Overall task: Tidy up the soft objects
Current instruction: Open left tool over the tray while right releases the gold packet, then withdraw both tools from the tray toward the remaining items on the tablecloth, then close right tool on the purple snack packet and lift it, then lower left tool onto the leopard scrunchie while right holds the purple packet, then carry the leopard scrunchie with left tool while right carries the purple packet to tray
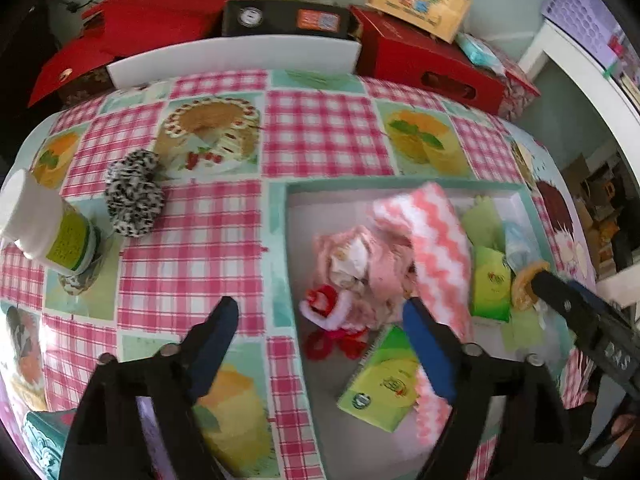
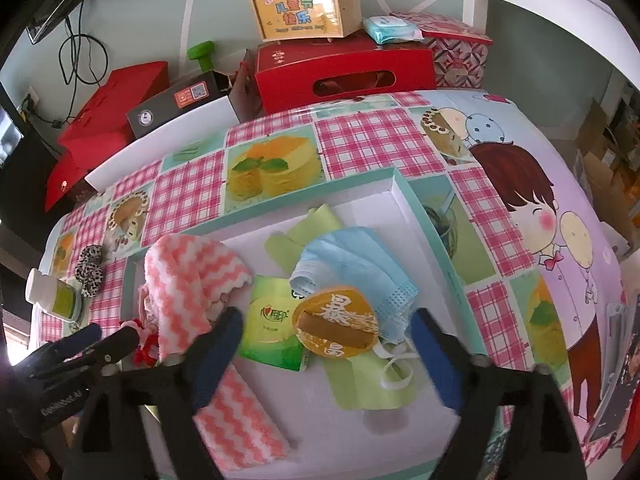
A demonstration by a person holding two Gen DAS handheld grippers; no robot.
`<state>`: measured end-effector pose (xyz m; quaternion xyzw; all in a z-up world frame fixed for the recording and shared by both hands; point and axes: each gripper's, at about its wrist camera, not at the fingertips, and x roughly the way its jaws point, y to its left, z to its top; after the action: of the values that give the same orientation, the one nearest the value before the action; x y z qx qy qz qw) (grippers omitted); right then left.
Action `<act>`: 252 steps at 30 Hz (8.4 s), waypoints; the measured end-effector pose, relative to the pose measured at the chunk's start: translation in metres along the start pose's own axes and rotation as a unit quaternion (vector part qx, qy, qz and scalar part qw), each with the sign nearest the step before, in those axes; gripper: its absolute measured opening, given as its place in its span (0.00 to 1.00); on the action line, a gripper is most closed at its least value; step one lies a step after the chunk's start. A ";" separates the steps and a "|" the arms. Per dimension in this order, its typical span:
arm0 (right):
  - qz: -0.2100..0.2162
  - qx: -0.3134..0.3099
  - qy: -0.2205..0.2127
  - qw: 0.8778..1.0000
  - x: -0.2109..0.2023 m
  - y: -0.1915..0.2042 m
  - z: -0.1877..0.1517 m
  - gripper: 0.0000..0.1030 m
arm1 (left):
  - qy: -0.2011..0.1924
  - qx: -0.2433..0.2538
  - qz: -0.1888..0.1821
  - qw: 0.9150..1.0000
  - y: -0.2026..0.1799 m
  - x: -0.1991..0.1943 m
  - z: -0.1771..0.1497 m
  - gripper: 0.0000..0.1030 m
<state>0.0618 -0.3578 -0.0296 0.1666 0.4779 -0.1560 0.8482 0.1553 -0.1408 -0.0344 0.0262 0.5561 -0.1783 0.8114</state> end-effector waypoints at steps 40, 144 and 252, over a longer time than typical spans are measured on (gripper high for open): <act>0.097 -0.093 -0.072 0.988 -0.031 0.074 -0.007 1.00 | -0.079 -0.151 0.115 0.979 0.155 -0.082 -0.008 0.90; 0.071 -0.161 -0.079 0.981 -0.028 0.123 -0.017 0.62 | -0.078 -0.133 0.082 0.985 0.122 -0.073 0.025 0.90; 0.023 -0.083 0.014 0.996 -0.002 0.023 -0.005 0.63 | -0.015 0.034 -0.064 0.997 -0.052 -0.021 -0.020 0.46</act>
<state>0.0669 -0.3349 -0.0275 0.1086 0.4968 -0.0939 0.8559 0.1145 -0.1788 -0.0142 0.0154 0.5381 -0.2494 0.8050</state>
